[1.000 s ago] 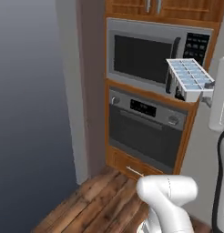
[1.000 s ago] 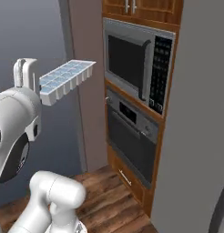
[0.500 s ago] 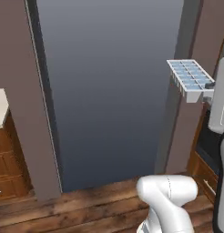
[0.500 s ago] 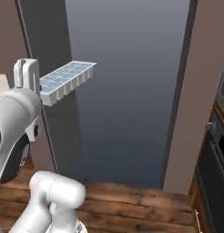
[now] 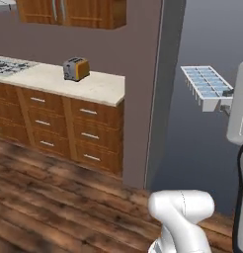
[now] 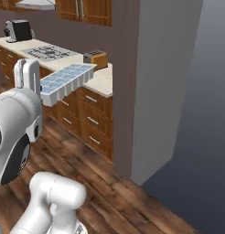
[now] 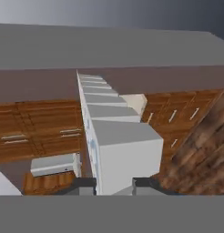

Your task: Open the freezer door, pick up the ice cube tray from the freezer, and place it on the dining counter.

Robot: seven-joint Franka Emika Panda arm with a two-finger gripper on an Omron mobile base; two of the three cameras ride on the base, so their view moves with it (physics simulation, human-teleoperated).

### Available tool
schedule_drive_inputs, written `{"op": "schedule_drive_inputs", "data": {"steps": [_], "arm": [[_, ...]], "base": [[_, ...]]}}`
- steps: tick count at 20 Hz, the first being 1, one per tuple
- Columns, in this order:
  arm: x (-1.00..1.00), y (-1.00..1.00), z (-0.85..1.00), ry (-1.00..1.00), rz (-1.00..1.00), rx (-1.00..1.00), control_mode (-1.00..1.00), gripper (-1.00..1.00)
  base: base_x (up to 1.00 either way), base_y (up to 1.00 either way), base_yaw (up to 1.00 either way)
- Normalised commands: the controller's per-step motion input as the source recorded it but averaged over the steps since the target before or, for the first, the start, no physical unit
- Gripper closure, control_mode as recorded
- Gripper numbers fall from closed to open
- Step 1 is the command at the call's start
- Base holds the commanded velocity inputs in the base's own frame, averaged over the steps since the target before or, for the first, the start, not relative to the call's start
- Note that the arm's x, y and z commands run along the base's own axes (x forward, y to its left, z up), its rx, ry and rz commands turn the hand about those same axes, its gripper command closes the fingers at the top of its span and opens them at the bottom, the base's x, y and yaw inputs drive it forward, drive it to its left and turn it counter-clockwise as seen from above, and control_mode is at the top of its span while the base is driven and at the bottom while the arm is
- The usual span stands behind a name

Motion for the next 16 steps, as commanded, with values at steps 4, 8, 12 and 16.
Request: {"op": "schedule_drive_inputs", "data": {"steps": [4, 8, 12, 16], "arm": [[0.0, 0.0, 0.0, 0.0, 0.0, 0.0, 1.0, 1.0], [0.0, 0.0, 0.0, 0.0, 0.0, 0.0, 1.0, 1.0], [0.0, 0.0, 0.0, 0.0, 0.0, 0.0, 1.0, 1.0], [0.0, 0.0, 0.0, 0.0, 0.0, 0.0, 1.0, 1.0]], "base": [[-0.19, 0.04, 1.0], [-0.16, 0.05, 1.0], [-0.04, 0.14, 1.0], [0.0, 0.26, 0.95]]}}
